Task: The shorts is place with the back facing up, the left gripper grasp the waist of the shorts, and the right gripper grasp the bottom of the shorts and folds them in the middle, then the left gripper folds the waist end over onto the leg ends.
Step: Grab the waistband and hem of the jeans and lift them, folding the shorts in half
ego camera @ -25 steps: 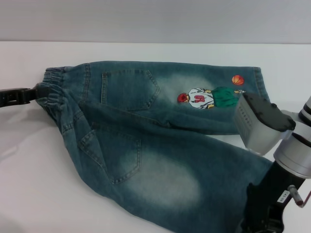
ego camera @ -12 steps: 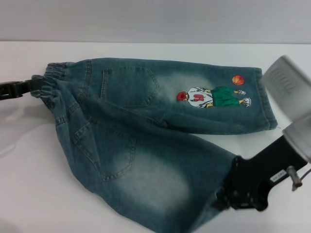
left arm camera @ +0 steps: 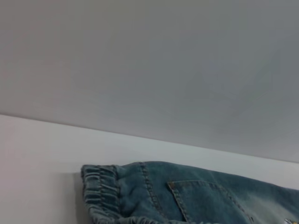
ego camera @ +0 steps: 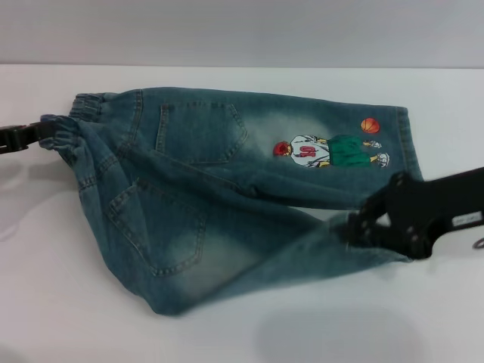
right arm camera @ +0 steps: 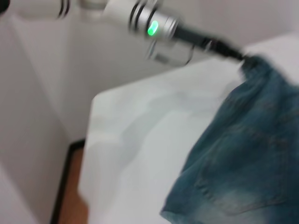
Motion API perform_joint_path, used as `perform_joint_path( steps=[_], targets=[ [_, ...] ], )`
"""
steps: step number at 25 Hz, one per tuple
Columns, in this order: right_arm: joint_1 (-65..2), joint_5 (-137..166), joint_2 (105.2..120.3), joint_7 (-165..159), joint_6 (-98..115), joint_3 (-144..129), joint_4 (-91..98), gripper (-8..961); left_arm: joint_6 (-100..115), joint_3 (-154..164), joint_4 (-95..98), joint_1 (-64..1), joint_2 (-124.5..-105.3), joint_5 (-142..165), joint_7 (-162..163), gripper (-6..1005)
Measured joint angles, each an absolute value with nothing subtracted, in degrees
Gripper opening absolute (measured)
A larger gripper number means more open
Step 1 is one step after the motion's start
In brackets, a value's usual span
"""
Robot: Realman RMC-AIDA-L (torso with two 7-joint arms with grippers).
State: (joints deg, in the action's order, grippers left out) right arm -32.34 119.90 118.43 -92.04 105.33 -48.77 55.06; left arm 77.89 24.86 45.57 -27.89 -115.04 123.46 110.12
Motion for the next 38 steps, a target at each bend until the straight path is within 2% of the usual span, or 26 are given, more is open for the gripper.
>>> perform_joint_path(
  steps=[13,23,38],
  targets=[
    [-26.9,114.8,118.48,-82.6,95.7,-36.8,50.3,23,75.2,25.0,46.2,-26.1,-117.44,120.1,108.3,48],
    [-26.3,109.6,118.43,-78.5,87.6,-34.5,46.5,23,71.2,25.5,45.6,-26.1,-117.64,118.6,108.0,48],
    [-26.9,103.1,118.39,-75.9,74.9,-33.5,42.4,23,62.9,27.1,44.1,-29.9,-117.86,118.4,108.0,45]
  ],
)
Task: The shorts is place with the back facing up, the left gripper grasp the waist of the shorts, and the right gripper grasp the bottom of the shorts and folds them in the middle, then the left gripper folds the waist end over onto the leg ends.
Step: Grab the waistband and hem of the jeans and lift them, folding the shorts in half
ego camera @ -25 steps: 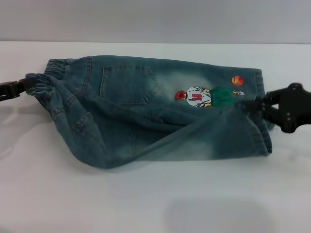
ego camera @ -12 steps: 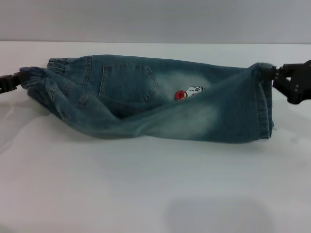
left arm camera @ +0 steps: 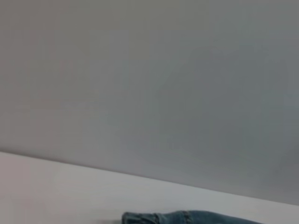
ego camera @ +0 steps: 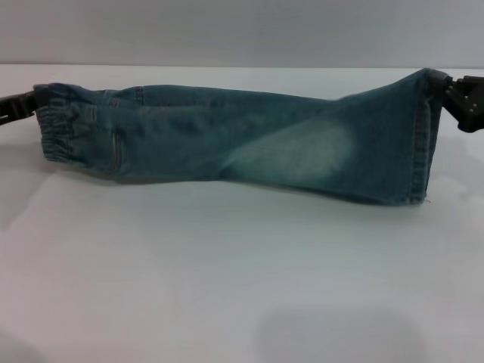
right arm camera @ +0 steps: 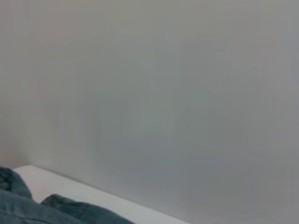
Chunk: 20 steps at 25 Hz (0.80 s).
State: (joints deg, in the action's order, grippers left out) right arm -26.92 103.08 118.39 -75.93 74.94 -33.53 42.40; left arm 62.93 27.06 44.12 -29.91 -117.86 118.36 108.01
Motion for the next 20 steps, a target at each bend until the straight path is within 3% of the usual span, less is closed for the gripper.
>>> perform_joint_path(
  steps=[20],
  targets=[
    [-28.0,101.3,118.21,-75.1,65.4,-33.3,38.8,23,53.0,34.8,42.7,-32.3,-117.94,115.7,108.6,52]
  ],
)
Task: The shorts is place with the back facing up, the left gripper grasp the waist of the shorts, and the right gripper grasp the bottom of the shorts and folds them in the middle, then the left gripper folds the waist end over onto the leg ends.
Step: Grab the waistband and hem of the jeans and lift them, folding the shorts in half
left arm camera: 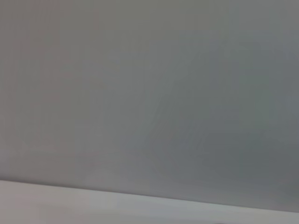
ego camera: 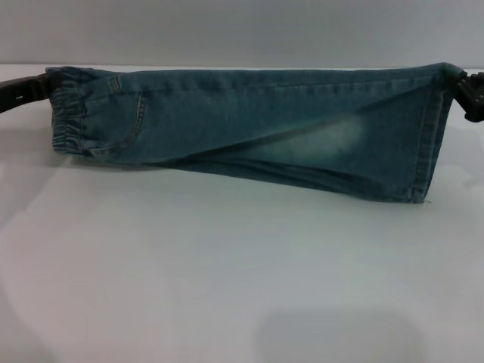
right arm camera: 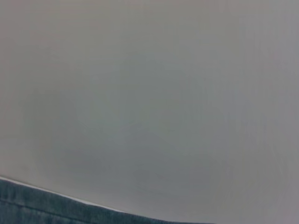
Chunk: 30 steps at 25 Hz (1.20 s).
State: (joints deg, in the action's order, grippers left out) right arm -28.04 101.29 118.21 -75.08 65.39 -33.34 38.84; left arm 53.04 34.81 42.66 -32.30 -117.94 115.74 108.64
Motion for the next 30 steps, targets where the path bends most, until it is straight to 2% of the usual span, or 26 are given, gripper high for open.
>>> perform_joint_path(
  steps=[12,30],
  targets=[
    [-30.5,101.2,117.83,-71.2,60.6,-33.5,33.9,34,48.9,36.2,41.7,-34.9,-117.94,115.6,108.1,58],
    [-33.0,101.9,118.28,-66.5,54.9,-34.5,30.1,68,42.3,40.7,41.0,-37.2,-117.95,114.1,108.3,67]
  ],
)
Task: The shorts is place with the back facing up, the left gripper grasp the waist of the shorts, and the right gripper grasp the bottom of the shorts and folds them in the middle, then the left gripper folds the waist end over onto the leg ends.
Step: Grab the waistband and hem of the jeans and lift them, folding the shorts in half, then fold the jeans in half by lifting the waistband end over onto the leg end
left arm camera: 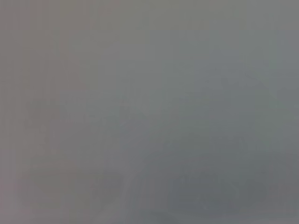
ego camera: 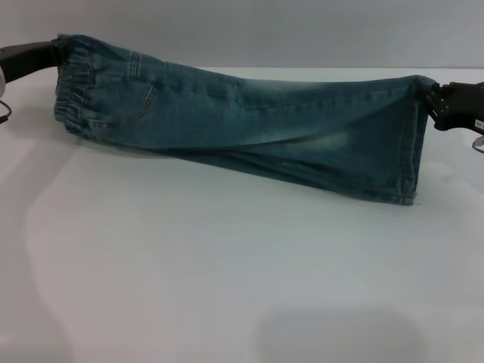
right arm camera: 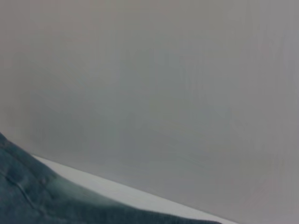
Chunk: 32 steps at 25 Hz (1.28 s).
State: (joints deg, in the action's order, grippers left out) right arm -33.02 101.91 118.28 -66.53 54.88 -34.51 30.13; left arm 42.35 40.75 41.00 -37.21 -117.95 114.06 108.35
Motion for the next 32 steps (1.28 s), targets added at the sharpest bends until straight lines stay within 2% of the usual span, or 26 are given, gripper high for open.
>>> perform_joint_path(
  steps=[7,13,18,23,32],
  targets=[
    [-33.3,102.1,118.39,-66.5,51.5,-35.2,29.5,81,38.3,42.8,40.3,-38.1,-118.11,113.3,108.5,71],
    [-32.9,101.9,118.39,-65.8,51.2,-35.2,29.4,294,35.9,45.8,40.1,-38.5,-118.15,112.2,108.5,326],
    [-32.6,101.6,118.52,-65.0,50.9,-35.0,29.4,514,35.5,46.3,39.6,-38.3,-118.03,111.9,108.3,553],
    [-32.1,101.3,118.56,-65.0,51.3,-35.1,29.7,519,35.8,46.4,39.3,-36.5,-117.75,112.3,108.1,723],
    [-31.8,101.2,118.56,-65.0,53.6,-35.2,29.9,519,37.7,47.9,39.4,-32.6,-117.34,115.3,107.8,832]
  ],
)
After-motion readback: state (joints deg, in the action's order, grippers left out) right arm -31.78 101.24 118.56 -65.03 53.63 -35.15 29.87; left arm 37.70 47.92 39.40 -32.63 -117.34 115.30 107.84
